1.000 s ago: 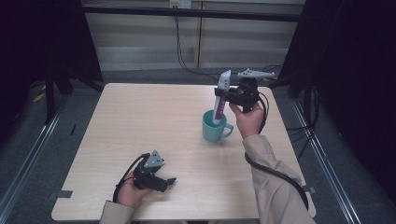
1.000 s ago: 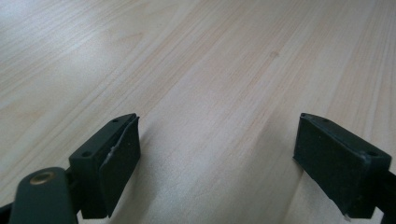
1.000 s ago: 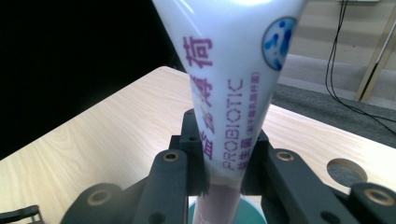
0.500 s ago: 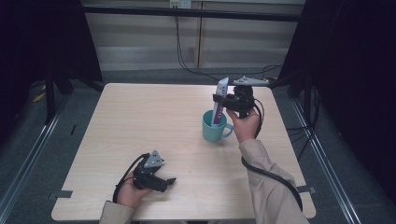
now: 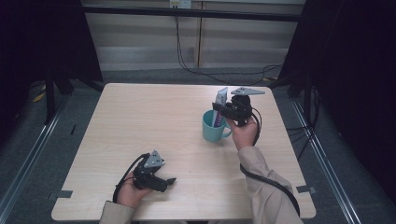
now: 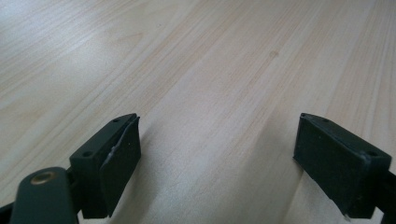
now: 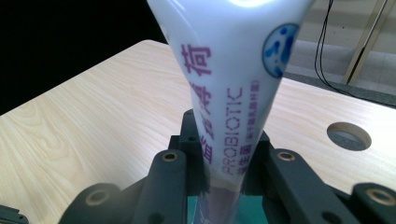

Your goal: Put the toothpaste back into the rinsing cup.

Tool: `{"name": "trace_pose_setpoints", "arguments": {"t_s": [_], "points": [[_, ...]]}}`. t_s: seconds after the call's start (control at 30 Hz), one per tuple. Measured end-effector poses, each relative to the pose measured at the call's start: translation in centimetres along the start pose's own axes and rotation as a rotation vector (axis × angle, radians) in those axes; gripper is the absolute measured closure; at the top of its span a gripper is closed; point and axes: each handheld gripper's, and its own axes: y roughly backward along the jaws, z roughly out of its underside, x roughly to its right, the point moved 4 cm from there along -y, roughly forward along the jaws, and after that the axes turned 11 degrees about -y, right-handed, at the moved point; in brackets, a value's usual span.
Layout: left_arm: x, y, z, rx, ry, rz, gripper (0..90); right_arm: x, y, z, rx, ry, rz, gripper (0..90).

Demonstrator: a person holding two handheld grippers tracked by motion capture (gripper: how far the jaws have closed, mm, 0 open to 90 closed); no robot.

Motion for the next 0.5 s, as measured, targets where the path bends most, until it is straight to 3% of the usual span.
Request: {"name": "trace_pose_setpoints", "arguments": {"t_s": [0.5], "points": [[0.0,0.0,0.0,0.000,0.000,0.000,14.3,0.1,-0.4,1.9,-0.025,0.008,0.008,74.2]]}}
